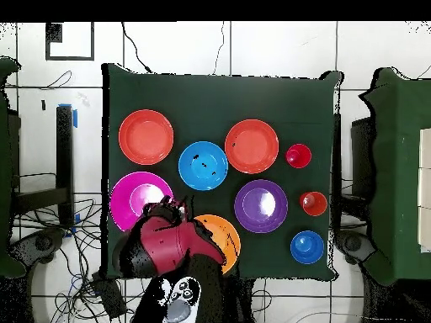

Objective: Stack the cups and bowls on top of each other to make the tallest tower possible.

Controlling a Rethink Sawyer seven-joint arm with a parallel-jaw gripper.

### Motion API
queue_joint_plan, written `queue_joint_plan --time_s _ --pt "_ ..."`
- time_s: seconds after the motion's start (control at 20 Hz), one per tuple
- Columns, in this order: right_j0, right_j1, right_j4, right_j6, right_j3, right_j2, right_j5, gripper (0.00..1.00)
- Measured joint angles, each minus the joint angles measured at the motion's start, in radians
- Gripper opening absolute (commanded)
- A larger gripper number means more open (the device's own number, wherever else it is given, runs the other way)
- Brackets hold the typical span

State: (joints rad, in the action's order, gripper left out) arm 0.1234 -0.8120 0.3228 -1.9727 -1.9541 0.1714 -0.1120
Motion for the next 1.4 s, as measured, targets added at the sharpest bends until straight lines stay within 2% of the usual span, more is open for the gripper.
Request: queue_joint_plan --time_s 0.75,0.85,0.95,1.15,1.4 --pt "-0.056 0.007 0.033 0.000 0.000 -0.024 0.000 1.00" --pt "-0.081 0.003 0.050 0.000 0.000 -0.039 -0.002 1.00" --pt "-0.141 -0.007 0.070 0.000 0.000 -0.077 -0.021 1.00" --pt "-0.219 -0.022 0.090 0.000 0.002 -0.128 -0.065 1.00" --pt "-0.339 -0.051 0.114 0.001 0.014 -0.217 -0.164 1.00"
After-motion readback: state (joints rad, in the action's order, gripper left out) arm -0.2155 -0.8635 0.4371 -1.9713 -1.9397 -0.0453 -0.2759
